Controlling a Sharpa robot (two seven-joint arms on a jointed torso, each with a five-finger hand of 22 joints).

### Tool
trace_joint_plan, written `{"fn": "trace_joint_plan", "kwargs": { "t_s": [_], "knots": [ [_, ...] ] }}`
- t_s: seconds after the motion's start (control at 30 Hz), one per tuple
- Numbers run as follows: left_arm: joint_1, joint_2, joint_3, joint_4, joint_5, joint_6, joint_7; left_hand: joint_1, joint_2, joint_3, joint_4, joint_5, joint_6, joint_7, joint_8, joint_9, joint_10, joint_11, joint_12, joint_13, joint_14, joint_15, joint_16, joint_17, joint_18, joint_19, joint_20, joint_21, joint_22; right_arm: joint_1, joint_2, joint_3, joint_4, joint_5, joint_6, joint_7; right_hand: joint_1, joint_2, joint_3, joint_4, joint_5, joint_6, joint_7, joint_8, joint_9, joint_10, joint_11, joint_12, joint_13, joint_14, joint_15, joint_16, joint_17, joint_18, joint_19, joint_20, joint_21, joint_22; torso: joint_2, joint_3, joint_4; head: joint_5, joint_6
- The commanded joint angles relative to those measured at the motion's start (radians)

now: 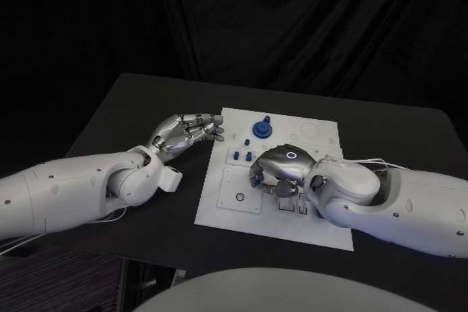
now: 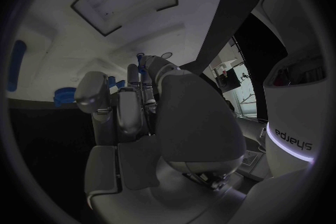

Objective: Assemble the parts on the task board

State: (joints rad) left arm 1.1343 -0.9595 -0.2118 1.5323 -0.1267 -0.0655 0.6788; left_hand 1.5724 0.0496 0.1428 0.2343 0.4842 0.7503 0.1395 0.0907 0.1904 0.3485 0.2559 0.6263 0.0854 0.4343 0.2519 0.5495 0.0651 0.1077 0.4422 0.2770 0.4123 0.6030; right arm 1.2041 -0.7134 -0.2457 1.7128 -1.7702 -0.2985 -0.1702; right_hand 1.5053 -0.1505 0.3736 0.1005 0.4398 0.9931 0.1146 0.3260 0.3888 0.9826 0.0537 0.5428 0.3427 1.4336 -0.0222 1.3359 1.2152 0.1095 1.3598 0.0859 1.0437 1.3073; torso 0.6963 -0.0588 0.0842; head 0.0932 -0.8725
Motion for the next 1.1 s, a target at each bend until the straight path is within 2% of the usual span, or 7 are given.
{"fn": "trace_joint_plan", "kwargs": {
  "t_s": [0.03, 0.4, 1.1],
  "knots": [
    [-0.003, 0.002, 0.001, 0.001, 0.003, 0.017, 0.135, -0.003, 0.010, 0.004, 0.000, 0.002, -0.004, 0.006, 0.006, -0.002, -0.006, 0.001, 0.006, -0.001, -0.003, 0.002, 0.005, -0.001, -0.012, 0.001, 0.000, -0.007, -0.002, -0.005, 0.003, 0.000, -0.003, -0.010, -0.010, -0.006, -0.005, -0.001, -0.001, -0.001, -0.008, -0.003, 0.004, -0.003, 0.001, 0.010, -0.002, -0.004, 0.001, 0.001, 0.003, -0.001, 0.002, -0.002, -0.005, 0.001, 0.000, 0.122, 0.000, -0.0005, 0.0003, 0.000, 0.000],
    [-0.005, 0.005, 0.001, -0.001, 0.003, 0.020, 0.133, -0.003, 0.010, 0.005, 0.000, 0.002, -0.005, 0.006, 0.006, -0.002, -0.007, 0.001, 0.006, -0.002, -0.004, 0.002, 0.005, -0.001, -0.012, 0.001, -0.001, -0.007, -0.002, -0.009, 0.015, 0.000, -0.017, -0.010, -0.006, -0.004, -0.006, -0.001, -0.001, -0.001, -0.009, -0.002, 0.004, -0.003, 0.001, 0.011, -0.002, -0.004, 0.001, 0.001, 0.003, -0.001, 0.002, -0.002, -0.005, 0.001, 0.000, 0.122, -0.001, 0.0001, -0.0019, 0.001, 0.000],
    [-0.008, 0.007, 0.001, -0.004, 0.003, 0.024, 0.128, -0.003, 0.011, 0.006, 0.000, 0.003, -0.006, 0.007, 0.006, -0.003, -0.009, 0.001, 0.006, -0.003, -0.005, 0.002, 0.005, -0.001, -0.013, 0.001, -0.001, -0.007, -0.002, -0.019, 0.028, 0.000, -0.032, -0.010, 0.025, -0.006, -0.006, -0.003, -0.001, -0.002, -0.013, -0.008, 0.005, -0.012, 0.000, 0.011, -0.001, -0.008, -0.001, -0.003, 0.003, -0.006, -0.005, -0.001, -0.009, 0.001, -0.007, 0.120, -0.001, -0.0004, -0.0014, 0.005, 0.000]
  ]
}}
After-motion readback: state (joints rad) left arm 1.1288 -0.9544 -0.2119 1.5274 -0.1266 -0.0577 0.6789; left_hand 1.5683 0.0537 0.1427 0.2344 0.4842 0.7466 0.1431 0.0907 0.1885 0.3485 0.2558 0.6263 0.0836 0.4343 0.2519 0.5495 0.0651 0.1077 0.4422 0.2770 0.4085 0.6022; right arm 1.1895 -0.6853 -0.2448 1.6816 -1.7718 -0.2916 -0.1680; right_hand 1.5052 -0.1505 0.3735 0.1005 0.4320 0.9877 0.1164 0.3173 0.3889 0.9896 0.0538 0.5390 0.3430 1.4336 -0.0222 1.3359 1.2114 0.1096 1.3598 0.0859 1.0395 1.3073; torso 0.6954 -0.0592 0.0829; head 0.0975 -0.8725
